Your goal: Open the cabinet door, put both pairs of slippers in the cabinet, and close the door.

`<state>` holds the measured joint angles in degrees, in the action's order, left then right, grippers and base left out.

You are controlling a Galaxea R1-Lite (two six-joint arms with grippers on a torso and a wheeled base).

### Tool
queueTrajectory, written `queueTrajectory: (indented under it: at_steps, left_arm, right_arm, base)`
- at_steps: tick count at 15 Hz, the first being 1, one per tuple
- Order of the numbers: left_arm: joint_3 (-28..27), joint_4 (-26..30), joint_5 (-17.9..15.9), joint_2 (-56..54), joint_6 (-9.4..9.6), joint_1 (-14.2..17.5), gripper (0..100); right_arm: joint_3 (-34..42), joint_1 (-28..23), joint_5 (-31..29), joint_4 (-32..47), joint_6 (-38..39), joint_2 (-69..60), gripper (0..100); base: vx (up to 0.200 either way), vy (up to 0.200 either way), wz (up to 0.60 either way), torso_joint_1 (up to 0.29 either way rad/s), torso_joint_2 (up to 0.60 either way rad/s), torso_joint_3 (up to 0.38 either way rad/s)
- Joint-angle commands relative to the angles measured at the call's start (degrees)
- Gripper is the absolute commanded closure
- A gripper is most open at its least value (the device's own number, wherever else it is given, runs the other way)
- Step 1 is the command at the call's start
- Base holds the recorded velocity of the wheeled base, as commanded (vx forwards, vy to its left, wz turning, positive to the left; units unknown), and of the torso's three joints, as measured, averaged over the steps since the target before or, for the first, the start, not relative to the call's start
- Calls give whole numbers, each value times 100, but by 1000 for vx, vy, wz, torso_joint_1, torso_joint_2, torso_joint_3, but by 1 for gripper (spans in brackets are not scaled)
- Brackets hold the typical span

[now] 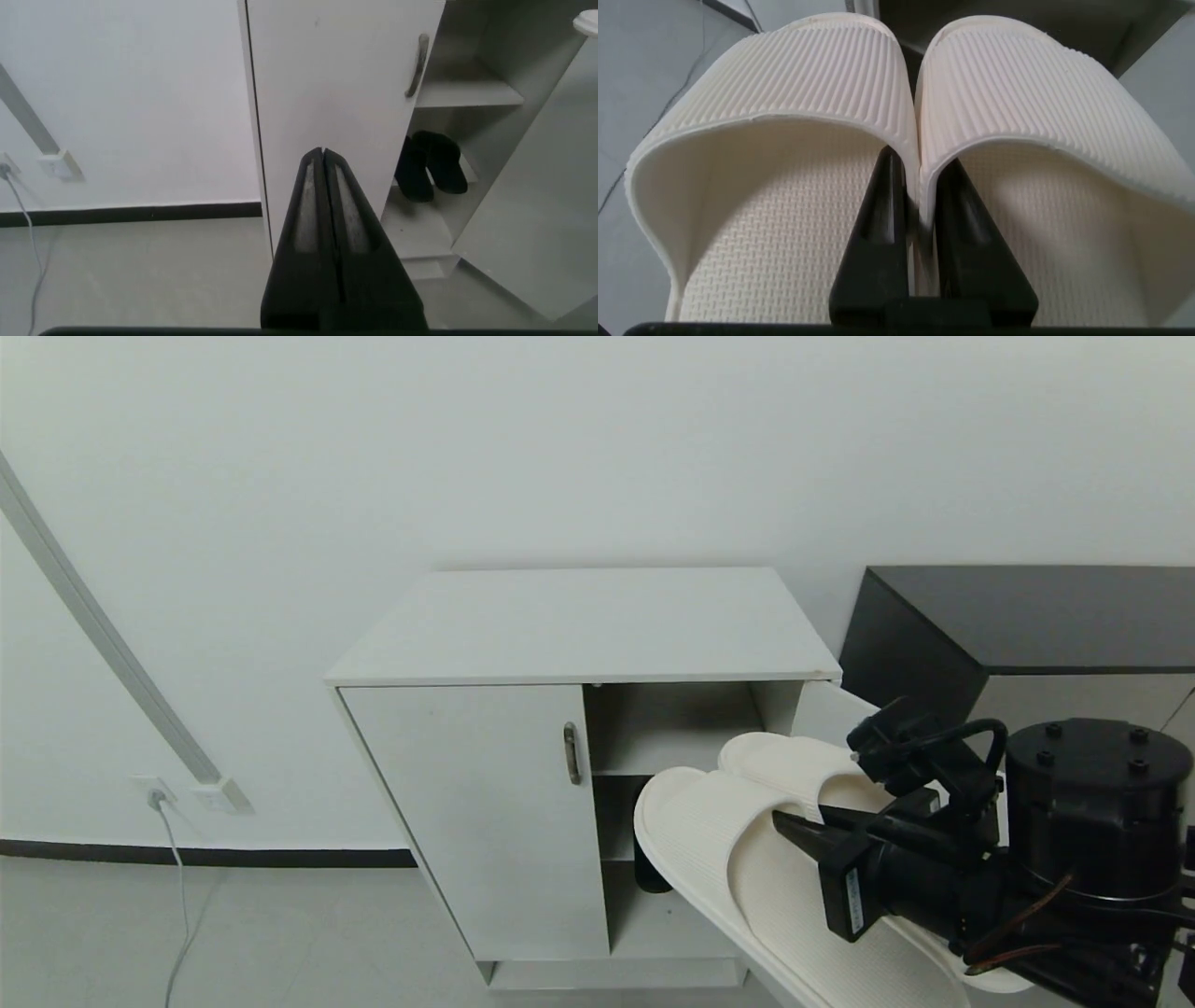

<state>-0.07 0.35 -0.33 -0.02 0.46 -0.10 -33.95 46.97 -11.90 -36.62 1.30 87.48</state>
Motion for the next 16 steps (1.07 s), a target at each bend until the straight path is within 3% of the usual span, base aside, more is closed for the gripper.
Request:
queueTrajectory:
  at_steps: [1,16]
  left_arm:
    - [-1,0,-2,2,6,1,100]
    - [-1,0,-2,2,-2,1,100]
  right_arm:
    - [11,5,3,-3,-16,24,100]
    - [55,40,3,-3,-25,24,100]
  base:
    - [0,0,0,-203,549,320]
    - [0,0,0,-164,494,331]
